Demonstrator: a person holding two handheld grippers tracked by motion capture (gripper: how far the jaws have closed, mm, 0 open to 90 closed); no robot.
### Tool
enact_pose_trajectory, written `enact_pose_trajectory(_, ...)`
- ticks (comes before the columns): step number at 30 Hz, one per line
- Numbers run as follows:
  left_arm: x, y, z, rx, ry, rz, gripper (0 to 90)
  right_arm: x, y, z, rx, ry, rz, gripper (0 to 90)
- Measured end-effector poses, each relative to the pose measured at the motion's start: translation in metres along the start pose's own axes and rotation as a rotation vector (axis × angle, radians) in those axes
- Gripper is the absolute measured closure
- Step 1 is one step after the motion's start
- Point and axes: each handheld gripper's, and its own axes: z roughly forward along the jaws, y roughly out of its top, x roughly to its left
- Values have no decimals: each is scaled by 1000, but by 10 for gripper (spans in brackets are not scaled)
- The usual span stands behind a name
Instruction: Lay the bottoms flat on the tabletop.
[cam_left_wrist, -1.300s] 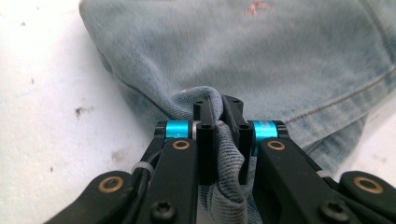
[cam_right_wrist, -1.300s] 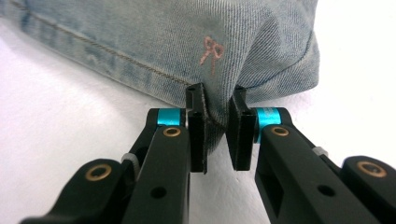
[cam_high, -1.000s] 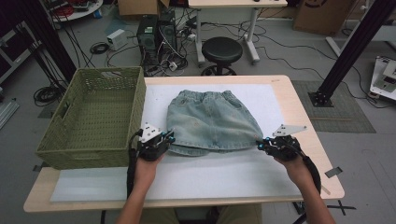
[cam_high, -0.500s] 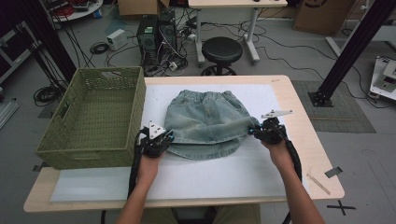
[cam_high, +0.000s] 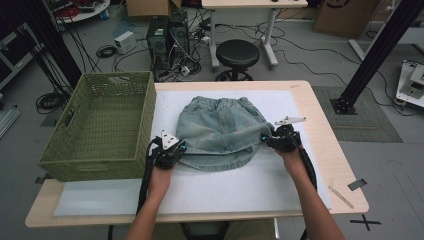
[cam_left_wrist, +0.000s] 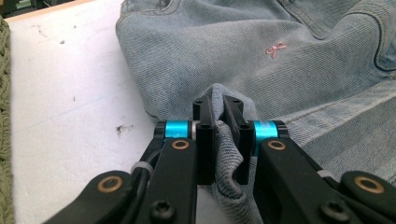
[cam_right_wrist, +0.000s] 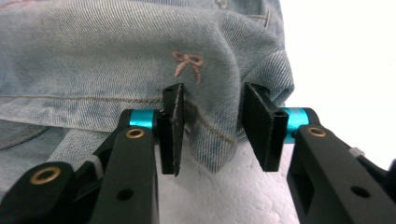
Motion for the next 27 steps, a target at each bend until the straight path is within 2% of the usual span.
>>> enact_pose_trajectory(2,0,0,0,-6,-2,-2,838,-2,-2,-5,-12,-6,-1,597)
enact_pose_trajectory(7,-2,0,1,-8,-12,1,838,-5,-12,-22,-52,45,-10,570)
enact_pose_trajectory(10,-3,0,1,-13,-15,5,839,-5,-19,-30,-34,63,-47,554)
enact_pose_trajectory(12,-3,1,0,-15,-16,5,839,-4,-24,-37,-41,52,-82,544)
enact_pose_trajectory(14,-3,1,0,-17,-18,1,839,-2,-28,-45,-82,18,-107,543)
enact_pose_trajectory(16,-3,0,-1,-20,-18,-4,839,-2,-30,-53,-126,-2,-85,542)
enact_pose_trajectory(18,-3,0,-1,-23,-17,-4,839,-1,-33,-60,-162,15,-78,597)
enact_pose_trajectory(19,-2,0,-2,-23,-18,-4,839,1,-33,-63,-170,47,-86,628)
enact_pose_trajectory(22,-2,-1,-2,-22,-20,-3,839,11,-34,-63,-154,134,-147,678)
enact_pose_trajectory(24,-2,-1,-2,-23,-22,-5,838,20,-36,-55,-107,143,-182,683)
enact_pose_trajectory(27,-2,-2,-3,-30,-27,-6,838,26,-37,-40,-59,159,-188,659)
